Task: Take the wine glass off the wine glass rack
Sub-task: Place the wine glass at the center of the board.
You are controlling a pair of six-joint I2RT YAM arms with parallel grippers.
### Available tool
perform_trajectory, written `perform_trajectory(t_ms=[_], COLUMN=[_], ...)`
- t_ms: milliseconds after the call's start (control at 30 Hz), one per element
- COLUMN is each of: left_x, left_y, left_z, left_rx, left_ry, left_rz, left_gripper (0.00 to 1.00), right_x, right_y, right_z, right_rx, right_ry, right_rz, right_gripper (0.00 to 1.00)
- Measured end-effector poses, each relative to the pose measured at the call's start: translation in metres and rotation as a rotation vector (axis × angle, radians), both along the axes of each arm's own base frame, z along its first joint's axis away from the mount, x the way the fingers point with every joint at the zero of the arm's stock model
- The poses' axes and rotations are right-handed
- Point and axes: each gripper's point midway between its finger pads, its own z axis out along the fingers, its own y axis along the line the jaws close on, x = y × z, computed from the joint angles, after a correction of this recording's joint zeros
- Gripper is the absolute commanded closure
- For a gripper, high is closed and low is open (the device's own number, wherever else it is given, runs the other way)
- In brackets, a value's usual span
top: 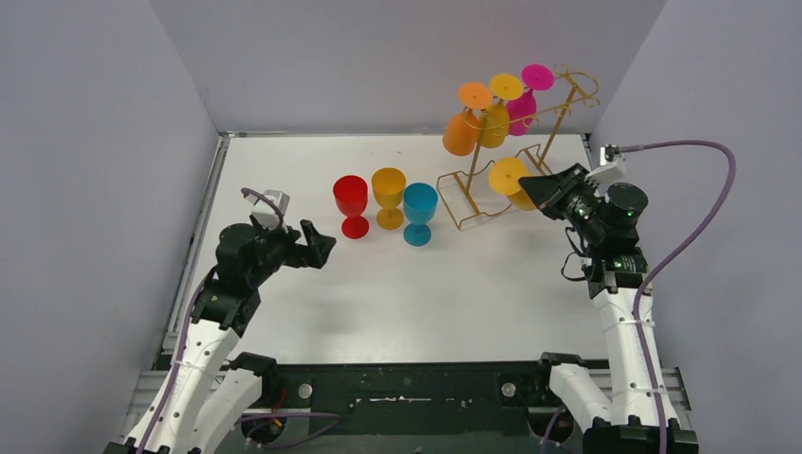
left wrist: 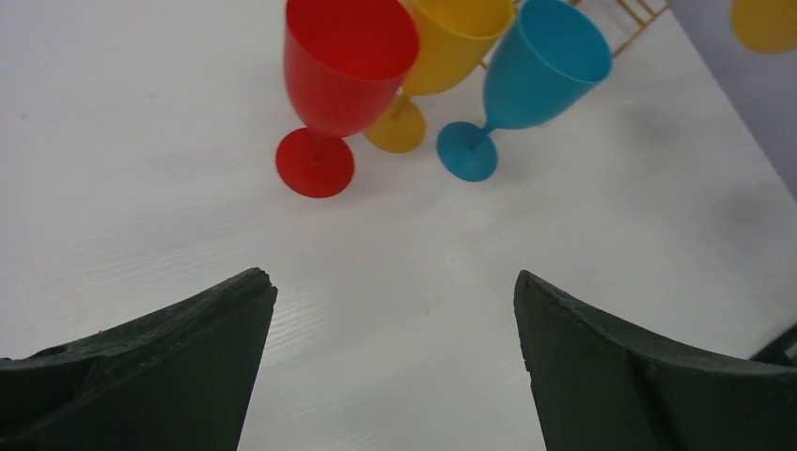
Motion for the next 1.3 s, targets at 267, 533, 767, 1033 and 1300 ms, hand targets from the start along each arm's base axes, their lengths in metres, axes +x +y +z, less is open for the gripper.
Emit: perform_trajectory(t_ms=[267, 533, 767, 1033, 1300], left_x=[-0.023, -0.059, -0.106, -0.132, -0.143], left_y=[-0.051, -0.090, -0.118, -0.140, -0.158], left_z=[0.034, 0.054, 0.049, 0.025, 0.019], left_rx=[-0.236, -0.422, -0.497, -0.575, -0.584], left_ry=[0.003, 0.015, 0.051, 0.155, 0.197], left_rz=[-0.256, -0.501, -0.678, -0.767, -0.801], left_gripper=[0.03, 0.12, 0.25, 0.43, 0.70], right_x=[-0.028, -0.070, -0.117, -0.152, -0.164], right_y=[0.061, 0.116, 0.153, 0.186, 0.215], right_z=[-0.007, -0.032, -0.066, -0.088, -0.091], right_rx=[-0.084, -0.140, -0.153, -0.168, -0.162], right_ry=[-0.040, -0.033, -0.001, 0.009, -0.029], right_rz=[0.296, 0.558, 0.751, 0.915, 0.999], right_gripper=[1.00, 1.00, 1.00, 1.00, 1.00])
